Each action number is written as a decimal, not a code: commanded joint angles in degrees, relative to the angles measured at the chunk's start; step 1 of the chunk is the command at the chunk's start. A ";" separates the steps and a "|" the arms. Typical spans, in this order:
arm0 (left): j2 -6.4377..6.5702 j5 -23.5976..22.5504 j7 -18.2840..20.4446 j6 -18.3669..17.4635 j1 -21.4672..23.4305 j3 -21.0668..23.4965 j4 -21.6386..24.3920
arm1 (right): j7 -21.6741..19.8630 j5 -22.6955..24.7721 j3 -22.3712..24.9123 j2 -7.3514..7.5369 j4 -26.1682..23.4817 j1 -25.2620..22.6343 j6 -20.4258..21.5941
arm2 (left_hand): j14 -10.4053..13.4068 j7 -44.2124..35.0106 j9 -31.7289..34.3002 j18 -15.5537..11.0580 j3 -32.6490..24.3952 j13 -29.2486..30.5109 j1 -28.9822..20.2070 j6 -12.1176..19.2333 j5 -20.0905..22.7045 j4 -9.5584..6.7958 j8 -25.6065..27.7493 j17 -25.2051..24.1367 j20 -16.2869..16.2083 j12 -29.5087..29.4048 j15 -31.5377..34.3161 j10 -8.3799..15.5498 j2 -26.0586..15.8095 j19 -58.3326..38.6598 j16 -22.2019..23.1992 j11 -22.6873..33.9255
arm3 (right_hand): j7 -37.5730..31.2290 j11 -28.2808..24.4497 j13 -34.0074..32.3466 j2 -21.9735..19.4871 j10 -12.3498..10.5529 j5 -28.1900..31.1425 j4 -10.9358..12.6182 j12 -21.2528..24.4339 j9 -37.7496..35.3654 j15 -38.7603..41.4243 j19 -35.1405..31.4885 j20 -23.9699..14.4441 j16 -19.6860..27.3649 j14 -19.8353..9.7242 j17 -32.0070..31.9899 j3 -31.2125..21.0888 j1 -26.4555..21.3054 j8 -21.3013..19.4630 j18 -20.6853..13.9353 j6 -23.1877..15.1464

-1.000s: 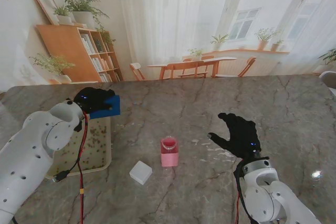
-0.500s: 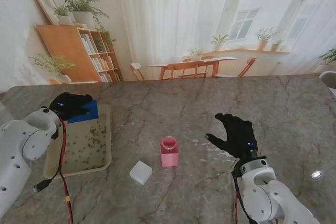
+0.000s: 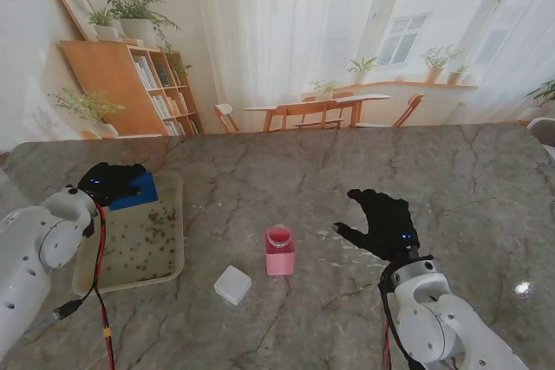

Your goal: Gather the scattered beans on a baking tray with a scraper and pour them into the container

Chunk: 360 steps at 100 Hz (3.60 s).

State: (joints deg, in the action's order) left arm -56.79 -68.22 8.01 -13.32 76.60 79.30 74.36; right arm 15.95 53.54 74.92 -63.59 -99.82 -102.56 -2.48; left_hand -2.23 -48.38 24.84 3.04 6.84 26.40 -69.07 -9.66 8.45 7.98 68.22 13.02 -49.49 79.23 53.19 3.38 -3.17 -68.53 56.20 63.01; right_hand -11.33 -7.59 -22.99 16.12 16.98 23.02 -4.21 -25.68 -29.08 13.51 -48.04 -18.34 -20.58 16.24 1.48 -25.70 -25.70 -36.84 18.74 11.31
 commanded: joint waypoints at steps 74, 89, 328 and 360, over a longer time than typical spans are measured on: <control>0.47 1.48 -3.79 0.17 -3.87 -5.81 -8.08 | -2.03 0.23 -0.96 0.34 0.52 0.62 0.70 | -1.92 -8.57 -5.11 1.87 -3.90 -3.91 -2.43 3.01 -4.99 -4.21 16.38 -4.30 2.15 -4.54 -6.44 -1.48 1.22 4.17 -5.01 -14.44 | -0.04 -0.26 -0.54 -2.09 -0.65 -0.09 1.73 -0.91 -0.14 0.28 -0.97 0.52 -0.61 -0.17 -0.27 2.15 -0.34 -0.50 0.83 -0.51; 0.47 1.74 -3.11 0.53 -3.37 -6.15 -8.01 | -2.01 0.15 -0.97 0.32 0.54 0.64 0.63 | -2.70 -11.72 -3.57 2.14 -4.08 -2.92 -0.98 2.63 -4.82 -4.14 12.11 -3.25 2.58 -6.79 -7.95 -2.12 2.51 4.01 -6.52 -17.39 | -0.03 -0.29 -0.58 -2.15 -0.70 -0.12 1.73 -0.92 -0.22 0.30 -0.98 0.51 -0.62 -0.19 -0.25 2.20 -0.29 -0.50 0.91 -0.55; 0.83 17.49 19.86 -7.80 15.36 6.68 11.07 | -0.01 0.08 0.71 -0.02 -0.11 -0.98 0.30 | -3.37 7.05 21.27 1.62 -8.24 17.32 -4.89 0.78 22.97 -3.77 -10.52 12.51 1.84 -22.26 -12.11 -6.22 4.27 3.81 -8.98 -29.97 | -0.03 -0.31 -0.79 -2.07 -0.78 -0.08 1.75 -0.94 -0.37 0.29 -0.96 0.45 -0.66 -0.18 -0.15 2.21 -0.34 -0.48 0.85 -0.58; 0.69 18.57 20.40 -7.54 18.03 7.75 14.11 | 0.61 0.14 1.38 -0.12 -0.40 -1.59 0.13 | -3.86 7.36 21.86 2.30 -8.55 17.57 -4.88 0.59 23.53 -3.73 -10.33 12.40 1.54 -21.70 -11.93 -6.56 4.75 3.60 -8.84 -30.33 | -0.04 -0.29 -0.77 -2.09 -0.76 -0.06 1.75 -0.93 -0.34 0.28 -0.97 0.45 -0.67 -0.20 -0.18 2.17 -0.39 -0.48 0.83 -0.57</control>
State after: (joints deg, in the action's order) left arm -55.66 -49.72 27.11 -20.95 92.65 87.89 89.43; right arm 17.09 53.66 76.12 -63.57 -100.01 -103.77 -2.17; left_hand -7.47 -39.80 40.79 5.08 6.04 39.94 -68.15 -12.24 26.49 7.70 57.21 25.43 -45.92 56.27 38.08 -8.43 5.57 -63.45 46.74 29.18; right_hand -11.33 -7.59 -22.99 15.51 16.95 23.02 -4.18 -25.68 -29.10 13.51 -48.06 -18.34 -20.68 16.24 1.49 -24.19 -25.76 -36.84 18.74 11.31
